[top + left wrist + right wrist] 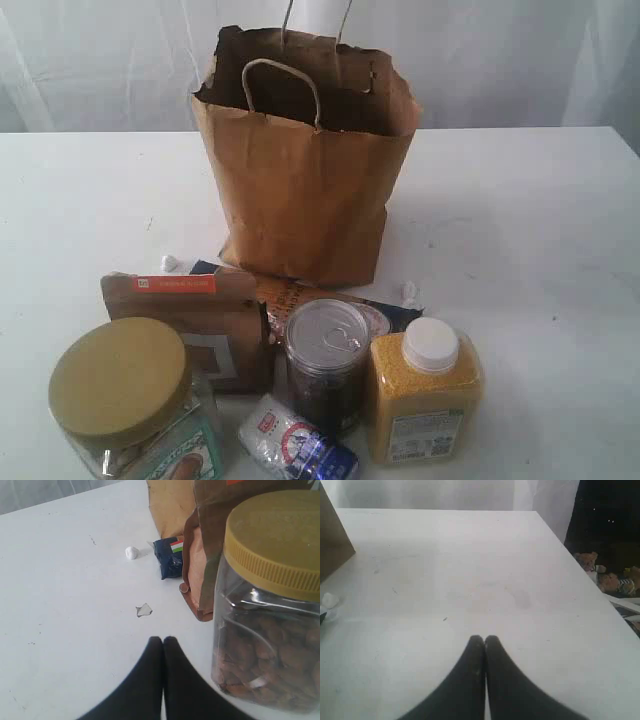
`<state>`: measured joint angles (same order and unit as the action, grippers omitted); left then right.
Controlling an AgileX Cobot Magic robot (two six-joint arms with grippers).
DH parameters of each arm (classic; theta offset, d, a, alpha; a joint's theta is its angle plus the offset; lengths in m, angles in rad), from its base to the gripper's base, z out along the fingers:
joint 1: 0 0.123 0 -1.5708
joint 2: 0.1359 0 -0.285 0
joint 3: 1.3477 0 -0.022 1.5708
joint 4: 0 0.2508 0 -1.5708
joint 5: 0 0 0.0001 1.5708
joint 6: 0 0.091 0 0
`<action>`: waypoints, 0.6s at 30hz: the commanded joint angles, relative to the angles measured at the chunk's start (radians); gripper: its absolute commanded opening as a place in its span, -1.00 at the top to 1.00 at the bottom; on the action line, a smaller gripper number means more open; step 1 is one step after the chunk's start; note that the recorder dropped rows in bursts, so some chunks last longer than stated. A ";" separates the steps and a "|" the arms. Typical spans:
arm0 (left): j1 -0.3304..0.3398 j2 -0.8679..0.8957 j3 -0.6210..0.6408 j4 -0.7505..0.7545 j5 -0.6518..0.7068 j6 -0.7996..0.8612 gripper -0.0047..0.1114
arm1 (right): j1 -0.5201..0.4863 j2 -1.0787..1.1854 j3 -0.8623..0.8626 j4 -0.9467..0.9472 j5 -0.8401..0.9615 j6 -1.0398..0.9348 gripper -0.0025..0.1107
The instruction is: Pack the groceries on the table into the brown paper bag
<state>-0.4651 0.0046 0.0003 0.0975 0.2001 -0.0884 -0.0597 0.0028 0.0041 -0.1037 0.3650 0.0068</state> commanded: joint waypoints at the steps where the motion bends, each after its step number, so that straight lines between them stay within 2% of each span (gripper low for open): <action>1: 0.001 -0.005 0.000 -0.001 -0.002 -0.001 0.92 | 0.001 -0.003 -0.004 -0.034 -0.030 -0.078 0.96; 5: 0.001 -0.005 0.000 -0.001 -0.002 -0.001 0.92 | 0.001 -0.003 -0.004 -0.047 -0.106 -0.254 0.96; 8: 0.001 -0.005 0.000 -0.001 -0.002 -0.001 0.92 | 0.001 -0.003 -0.004 -0.047 -0.162 -0.247 0.96; 11: 0.001 -0.005 0.000 -0.001 -0.002 -0.001 0.92 | 0.001 -0.003 -0.004 0.010 -0.330 -0.149 0.96; 14: 0.001 -0.005 0.000 -0.001 -0.002 -0.001 0.92 | 0.001 -0.003 -0.004 0.063 -0.705 0.102 0.96; 16: 0.001 -0.005 0.000 -0.001 -0.002 -0.001 0.92 | 0.001 -0.003 -0.004 0.063 -1.038 0.265 0.96; 18: 0.001 -0.005 0.000 -0.001 -0.002 -0.001 0.92 | 0.001 -0.003 -0.004 0.111 -1.300 0.293 0.96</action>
<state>-0.4651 0.0046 0.0003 0.0975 0.2001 -0.0884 -0.0597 0.0006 0.0041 -0.0486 -0.5459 0.1993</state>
